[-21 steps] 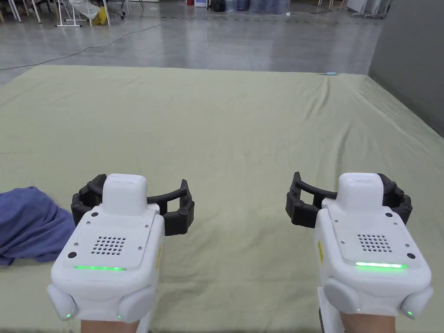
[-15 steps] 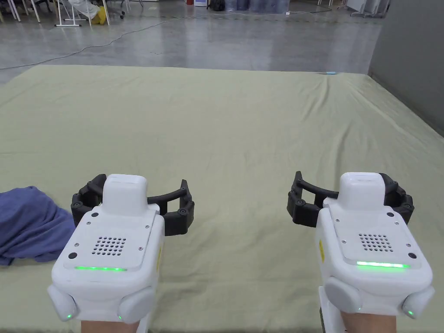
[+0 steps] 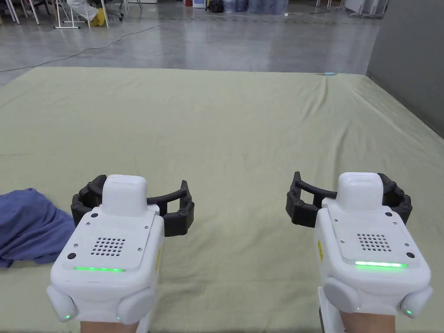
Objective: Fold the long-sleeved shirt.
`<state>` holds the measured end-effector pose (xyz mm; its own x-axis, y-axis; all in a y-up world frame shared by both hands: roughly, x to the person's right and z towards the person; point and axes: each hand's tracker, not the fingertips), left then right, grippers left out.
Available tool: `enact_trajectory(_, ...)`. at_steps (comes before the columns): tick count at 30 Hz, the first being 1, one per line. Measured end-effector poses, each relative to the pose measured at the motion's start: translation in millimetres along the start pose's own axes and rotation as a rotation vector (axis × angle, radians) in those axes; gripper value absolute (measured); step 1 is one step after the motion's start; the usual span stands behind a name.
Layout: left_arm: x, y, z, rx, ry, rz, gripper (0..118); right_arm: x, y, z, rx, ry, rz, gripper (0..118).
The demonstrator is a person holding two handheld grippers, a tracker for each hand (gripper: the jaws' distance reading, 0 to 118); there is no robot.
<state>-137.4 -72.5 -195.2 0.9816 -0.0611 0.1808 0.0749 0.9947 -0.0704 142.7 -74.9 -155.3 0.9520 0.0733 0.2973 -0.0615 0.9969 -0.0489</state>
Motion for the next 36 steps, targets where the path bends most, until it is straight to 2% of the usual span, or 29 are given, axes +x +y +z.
enact_trajectory(5, 0.2, 0.3, -0.1, 0.005, 0.0, -0.008, 118, 0.8, 1.4, 0.2, 0.001, -0.003, -0.016, 118)
enact_trajectory(36, 0.8, 0.9, -4.4, 0.003, -0.013, -0.002, 118, 0.8, 0.0, -4.2, -0.008, -0.003, 0.003, 118)
